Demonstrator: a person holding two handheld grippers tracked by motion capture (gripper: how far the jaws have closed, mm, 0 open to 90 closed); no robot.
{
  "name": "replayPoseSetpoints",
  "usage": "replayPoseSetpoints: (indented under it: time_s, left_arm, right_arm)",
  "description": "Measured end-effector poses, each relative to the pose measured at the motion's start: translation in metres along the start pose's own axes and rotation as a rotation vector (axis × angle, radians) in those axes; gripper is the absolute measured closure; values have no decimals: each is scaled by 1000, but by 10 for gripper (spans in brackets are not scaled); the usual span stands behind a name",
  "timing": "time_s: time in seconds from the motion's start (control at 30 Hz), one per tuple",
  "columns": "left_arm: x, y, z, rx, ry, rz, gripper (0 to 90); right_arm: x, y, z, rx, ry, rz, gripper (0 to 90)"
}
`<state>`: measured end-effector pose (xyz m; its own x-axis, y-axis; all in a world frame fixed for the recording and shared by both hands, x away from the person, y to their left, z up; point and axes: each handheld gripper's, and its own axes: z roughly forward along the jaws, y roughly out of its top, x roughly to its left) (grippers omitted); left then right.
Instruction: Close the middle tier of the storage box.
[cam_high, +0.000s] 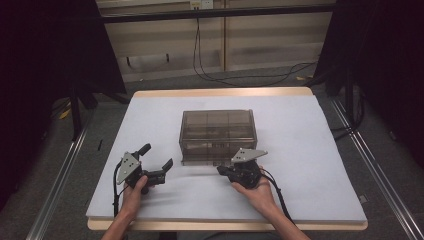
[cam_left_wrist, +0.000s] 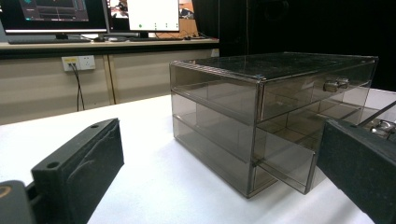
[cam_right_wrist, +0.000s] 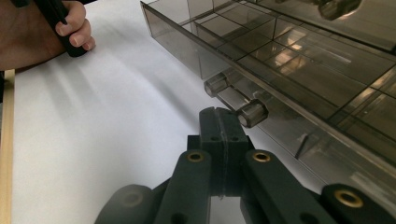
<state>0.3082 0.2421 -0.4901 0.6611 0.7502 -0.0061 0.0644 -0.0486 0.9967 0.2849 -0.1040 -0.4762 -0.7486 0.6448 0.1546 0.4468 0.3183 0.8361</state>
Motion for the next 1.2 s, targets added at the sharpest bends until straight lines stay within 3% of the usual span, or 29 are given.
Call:
replayPoseSetpoints:
  time_s: [1.2]
  left_arm:
    - [1,0,0,4,1,6,10]
  right_arm:
    - [-3,6,7,-1,-12,6,900]
